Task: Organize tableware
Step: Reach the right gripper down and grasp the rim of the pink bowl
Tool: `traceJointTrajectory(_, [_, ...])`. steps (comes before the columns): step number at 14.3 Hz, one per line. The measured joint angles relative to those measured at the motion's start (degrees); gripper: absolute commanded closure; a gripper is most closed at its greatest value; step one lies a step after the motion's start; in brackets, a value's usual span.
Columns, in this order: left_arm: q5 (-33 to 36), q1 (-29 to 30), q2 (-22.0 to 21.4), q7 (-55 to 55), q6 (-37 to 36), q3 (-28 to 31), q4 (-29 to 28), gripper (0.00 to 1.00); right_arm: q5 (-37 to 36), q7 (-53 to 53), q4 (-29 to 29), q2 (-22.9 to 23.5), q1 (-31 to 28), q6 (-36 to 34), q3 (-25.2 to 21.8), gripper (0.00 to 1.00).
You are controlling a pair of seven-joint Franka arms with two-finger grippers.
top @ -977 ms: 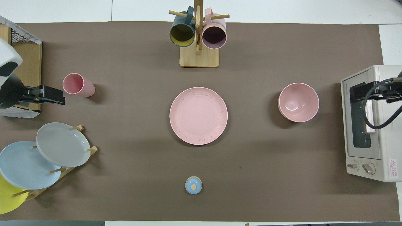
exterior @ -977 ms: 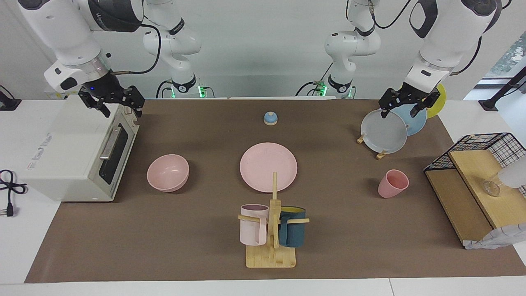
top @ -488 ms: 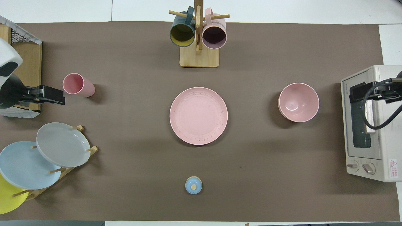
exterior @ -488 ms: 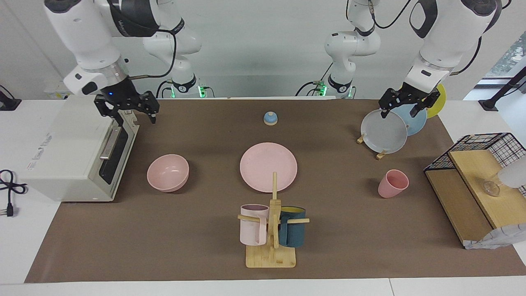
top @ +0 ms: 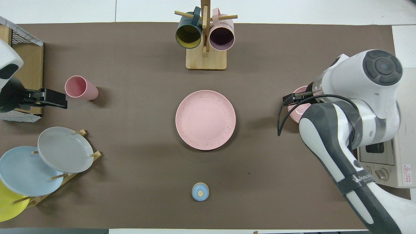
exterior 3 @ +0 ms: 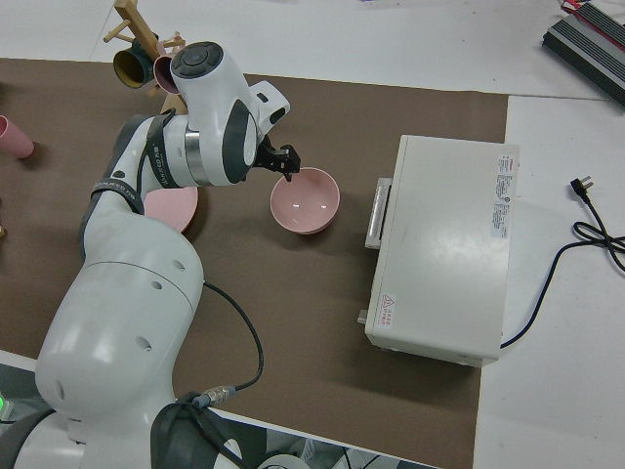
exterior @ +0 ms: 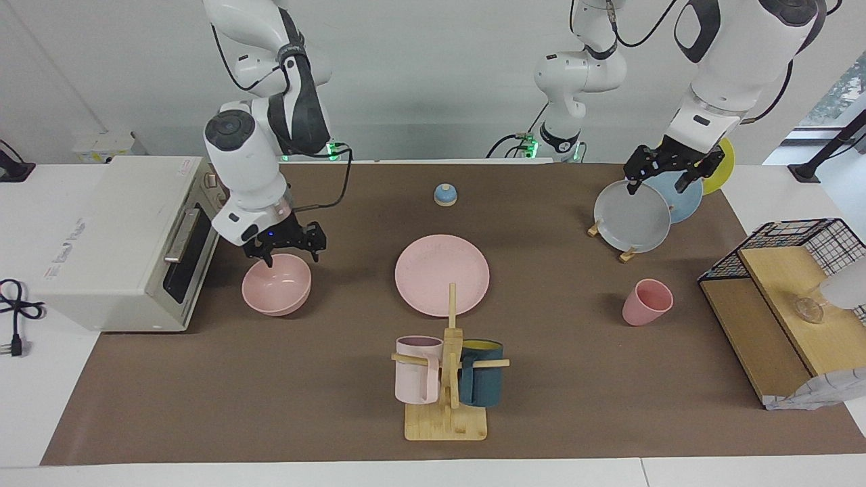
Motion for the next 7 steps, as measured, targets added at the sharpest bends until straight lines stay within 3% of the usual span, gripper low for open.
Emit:
traceJointTrajectory(5, [0.0, 0.0, 0.0, 0.0, 0.0, 0.0, 0.0, 0.0, 0.0, 0.08, -4.43, 0.57, 0.43, 5.86, 0.0, 0.01])
traceJointTrajectory(7, [0.0, 0.0, 0.0, 0.0, 0.0, 0.0, 0.0, 0.0, 0.0, 0.08, -5.77, 1.76, 0.81, 8.01, 0.0, 0.23])
